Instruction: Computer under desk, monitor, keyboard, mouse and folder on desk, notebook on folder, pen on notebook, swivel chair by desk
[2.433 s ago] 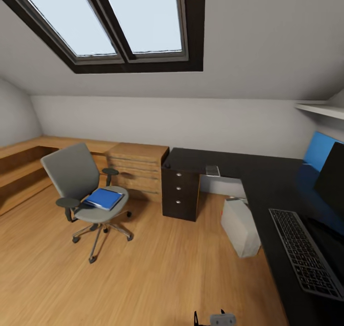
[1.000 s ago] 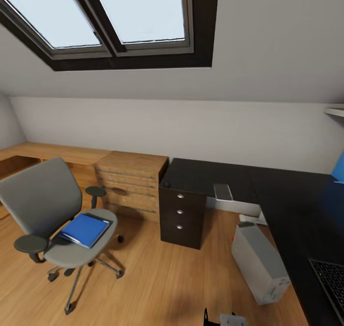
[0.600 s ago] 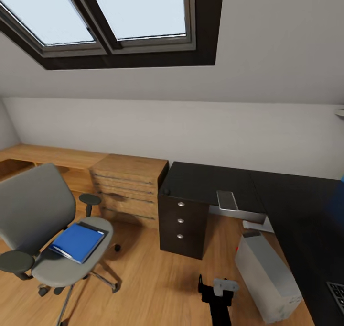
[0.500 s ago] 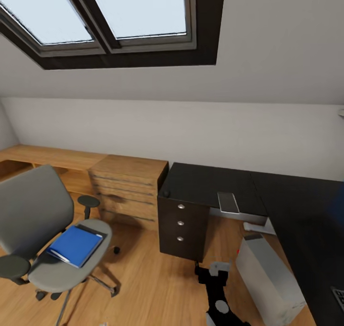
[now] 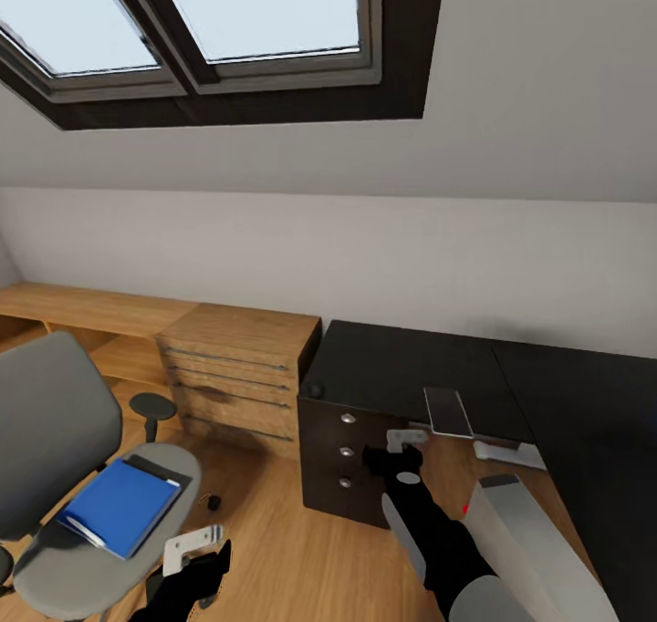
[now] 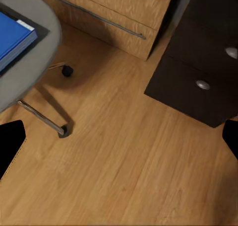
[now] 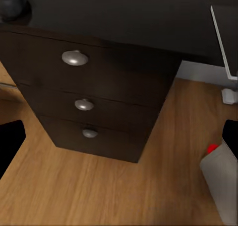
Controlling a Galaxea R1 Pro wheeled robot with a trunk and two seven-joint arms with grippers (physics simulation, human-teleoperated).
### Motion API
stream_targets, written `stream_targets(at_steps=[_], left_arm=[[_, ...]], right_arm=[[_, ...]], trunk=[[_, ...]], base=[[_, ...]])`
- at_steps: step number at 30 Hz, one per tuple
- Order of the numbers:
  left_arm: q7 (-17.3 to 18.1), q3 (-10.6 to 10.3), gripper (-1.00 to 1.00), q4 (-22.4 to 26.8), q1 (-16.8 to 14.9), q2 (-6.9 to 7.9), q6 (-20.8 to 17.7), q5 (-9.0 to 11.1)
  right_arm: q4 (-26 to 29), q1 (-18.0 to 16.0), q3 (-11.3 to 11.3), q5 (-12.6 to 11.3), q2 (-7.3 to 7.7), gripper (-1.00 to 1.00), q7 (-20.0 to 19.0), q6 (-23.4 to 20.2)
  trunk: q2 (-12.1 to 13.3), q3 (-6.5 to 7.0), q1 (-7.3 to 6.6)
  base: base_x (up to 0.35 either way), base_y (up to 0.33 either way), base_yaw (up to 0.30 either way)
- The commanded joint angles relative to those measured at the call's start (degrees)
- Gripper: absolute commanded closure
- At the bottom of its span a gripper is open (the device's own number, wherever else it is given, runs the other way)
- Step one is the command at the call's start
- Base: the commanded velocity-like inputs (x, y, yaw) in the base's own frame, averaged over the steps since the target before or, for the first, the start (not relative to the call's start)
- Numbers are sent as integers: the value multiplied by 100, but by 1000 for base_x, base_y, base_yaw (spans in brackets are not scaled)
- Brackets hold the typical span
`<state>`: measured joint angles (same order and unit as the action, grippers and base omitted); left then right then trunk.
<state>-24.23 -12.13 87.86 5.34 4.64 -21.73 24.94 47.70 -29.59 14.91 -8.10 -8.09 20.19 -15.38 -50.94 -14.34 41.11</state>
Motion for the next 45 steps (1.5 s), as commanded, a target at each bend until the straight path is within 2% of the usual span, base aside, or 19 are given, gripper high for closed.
stream_targets(at_steps=[1,2,8,14,17,28,34,37,40,42,44,45], left_arm=[[-50,34,-100,2,-11,6,-21,57],[-48,112,-100,-22,-26,24,-24,48],[-52,170,-100,-31,-26,55,15,32],[-56,179,-100,-32,-29,63,28,34],[-54,271,-100,-32,-26,63,28,37],[-48,413,-100,-40,-32,60,28,46],[-47,470,-100,-41,-26,55,28,42],[-47,473,-100,-41,-29,54,28,39],[-45,474,-100,-36,-28,54,28,40],[-41,479,-100,-21,-26,54,28,43],[-39,486,-100,-2,-25,57,26,45],[-38,498,-100,20,-29,61,25,46]], right_arm=[[13,-10,23,-60,11,-100,61,-43],[29,-19,18,-80,37,-100,69,-68],[20,-14,34,-77,34,-100,73,11],[16,-4,47,-69,27,-100,54,18],[13,-4,49,-72,20,-100,48,18],[-64,-3,116,-69,17,-100,12,26],[-75,-3,140,-65,24,-100,-7,27],[-117,-3,248,-62,26,-100,-13,27],[-139,-3,468,-61,38,-100,-15,64],[-168,-3,498,-55,50,-100,-20,180],[-307,-5,519,-49,53,-100,-22,303],[-882,-179,531,-49,53,-100,-27,382]], trunk=[[-5,-7,5],[-5,-7,5],[-5,-9,5],[-5,-24,5],[-5,-32,5],[-5,-73,5],[-5,-87,5],[-5,-87,5],[-5,-87,5],[-5,-87,5],[-5,-87,5],[-5,-87,5]], base=[[331,0,0],[330,0,0],[331,0,58],[221,0,233],[130,66,252],[282,136,241],[318,37,74],[321,4,8],[320,1,2],[248,0,0],[127,0,0],[21,0,0]])
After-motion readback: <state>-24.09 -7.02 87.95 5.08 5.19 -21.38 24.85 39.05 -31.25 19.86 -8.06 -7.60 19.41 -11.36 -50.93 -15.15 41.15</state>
